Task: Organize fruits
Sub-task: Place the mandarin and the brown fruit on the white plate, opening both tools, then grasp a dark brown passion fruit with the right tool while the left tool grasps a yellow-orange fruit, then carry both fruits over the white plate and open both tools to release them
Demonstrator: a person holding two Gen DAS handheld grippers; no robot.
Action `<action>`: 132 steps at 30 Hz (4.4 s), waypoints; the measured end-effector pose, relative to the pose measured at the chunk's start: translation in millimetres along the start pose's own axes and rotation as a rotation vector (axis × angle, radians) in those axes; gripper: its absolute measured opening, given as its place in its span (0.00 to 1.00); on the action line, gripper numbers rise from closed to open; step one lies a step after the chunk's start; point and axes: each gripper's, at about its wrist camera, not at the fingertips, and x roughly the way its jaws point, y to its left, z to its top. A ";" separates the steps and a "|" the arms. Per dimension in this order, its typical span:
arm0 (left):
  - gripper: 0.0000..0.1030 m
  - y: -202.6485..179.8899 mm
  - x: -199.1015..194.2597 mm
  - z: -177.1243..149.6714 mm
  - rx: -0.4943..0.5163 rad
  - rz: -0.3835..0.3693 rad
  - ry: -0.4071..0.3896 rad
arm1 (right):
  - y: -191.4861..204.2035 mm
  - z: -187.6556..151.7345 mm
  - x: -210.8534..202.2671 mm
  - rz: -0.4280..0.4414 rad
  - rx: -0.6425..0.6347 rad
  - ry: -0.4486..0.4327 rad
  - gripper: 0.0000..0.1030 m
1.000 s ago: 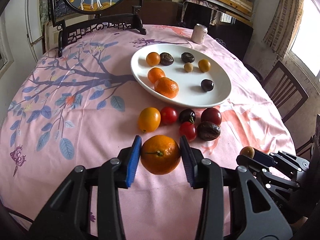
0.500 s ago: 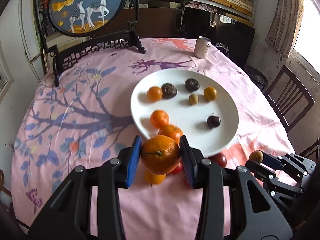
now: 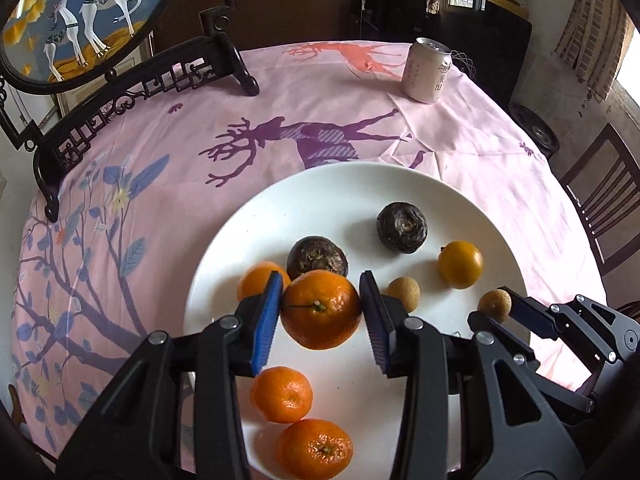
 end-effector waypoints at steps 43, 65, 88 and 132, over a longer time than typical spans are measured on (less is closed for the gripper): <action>0.72 76.5 -108.5 -216.7 -0.128 -0.004 -0.116 | 93.6 -127.3 -63.6 0.135 -0.054 0.008 0.20; 0.32 49.4 -44.5 -184.1 -0.087 -0.094 -0.018 | 86.6 -138.1 -64.0 0.215 0.034 0.045 0.20; 0.33 50.6 -43.8 -172.2 -0.098 -0.106 -0.026 | 78.7 -144.2 -96.6 0.211 0.080 -0.021 0.20; 0.33 32.5 -107.8 -112.9 -0.013 -0.127 -0.133 | 65.1 -68.0 -94.6 0.181 0.015 -0.075 0.20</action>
